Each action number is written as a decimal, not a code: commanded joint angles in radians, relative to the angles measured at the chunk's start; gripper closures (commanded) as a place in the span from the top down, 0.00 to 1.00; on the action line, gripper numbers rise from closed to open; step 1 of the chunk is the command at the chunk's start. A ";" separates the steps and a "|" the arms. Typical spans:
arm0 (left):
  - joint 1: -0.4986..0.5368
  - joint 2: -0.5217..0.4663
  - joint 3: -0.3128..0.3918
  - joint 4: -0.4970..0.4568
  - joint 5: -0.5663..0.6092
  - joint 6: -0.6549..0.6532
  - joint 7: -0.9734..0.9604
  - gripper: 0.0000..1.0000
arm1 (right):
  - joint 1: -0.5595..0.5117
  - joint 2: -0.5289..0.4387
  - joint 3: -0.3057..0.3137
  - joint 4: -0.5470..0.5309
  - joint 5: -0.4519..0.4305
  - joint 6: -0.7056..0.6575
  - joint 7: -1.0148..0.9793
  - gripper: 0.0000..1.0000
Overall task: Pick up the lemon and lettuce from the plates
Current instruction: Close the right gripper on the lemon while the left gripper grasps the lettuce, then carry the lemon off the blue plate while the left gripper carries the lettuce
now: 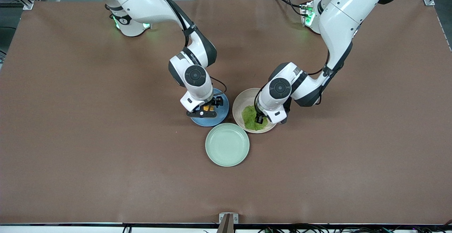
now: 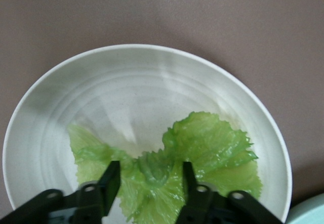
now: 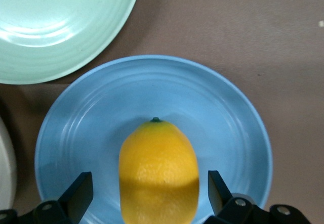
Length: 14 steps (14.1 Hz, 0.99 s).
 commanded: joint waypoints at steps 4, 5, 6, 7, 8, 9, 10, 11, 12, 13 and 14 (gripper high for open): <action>0.005 -0.044 0.001 0.018 0.029 -0.042 -0.014 0.00 | 0.004 -0.002 -0.012 -0.023 0.007 0.018 0.004 0.43; 0.008 -0.067 0.001 0.024 0.032 -0.076 -0.013 0.00 | 0.006 -0.008 -0.012 -0.017 0.007 -0.008 0.004 0.32; 0.013 -0.102 0.001 0.024 0.032 -0.104 -0.010 0.00 | 0.004 -0.014 -0.012 -0.011 0.007 -0.037 0.004 0.26; 0.017 -0.134 0.001 0.022 0.032 -0.128 -0.002 0.00 | 0.003 -0.040 -0.014 0.001 0.006 -0.077 0.004 0.24; 0.032 -0.170 0.001 0.022 0.032 -0.165 0.018 0.00 | 0.001 -0.075 -0.017 0.010 0.003 -0.123 0.001 0.21; 0.063 -0.199 -0.001 0.019 0.033 -0.191 0.051 0.00 | -0.005 -0.118 -0.018 0.027 0.000 -0.198 -0.002 0.19; 0.098 -0.234 -0.001 0.012 0.035 -0.210 0.100 0.00 | -0.020 -0.166 -0.020 0.047 -0.005 -0.285 -0.007 0.19; 0.138 -0.260 -0.004 0.006 0.035 -0.225 0.156 0.00 | -0.055 -0.220 -0.022 0.072 -0.007 -0.389 -0.008 0.19; 0.173 -0.279 -0.005 0.001 0.036 -0.242 0.209 0.00 | -0.104 -0.261 -0.022 0.089 -0.014 -0.465 -0.028 0.19; 0.209 -0.294 -0.005 -0.008 0.036 -0.254 0.266 0.00 | -0.176 -0.307 -0.020 0.090 -0.026 -0.525 -0.104 0.20; 0.253 -0.309 -0.005 -0.030 0.035 -0.254 0.342 0.00 | -0.242 -0.336 -0.020 0.086 -0.028 -0.566 -0.207 0.20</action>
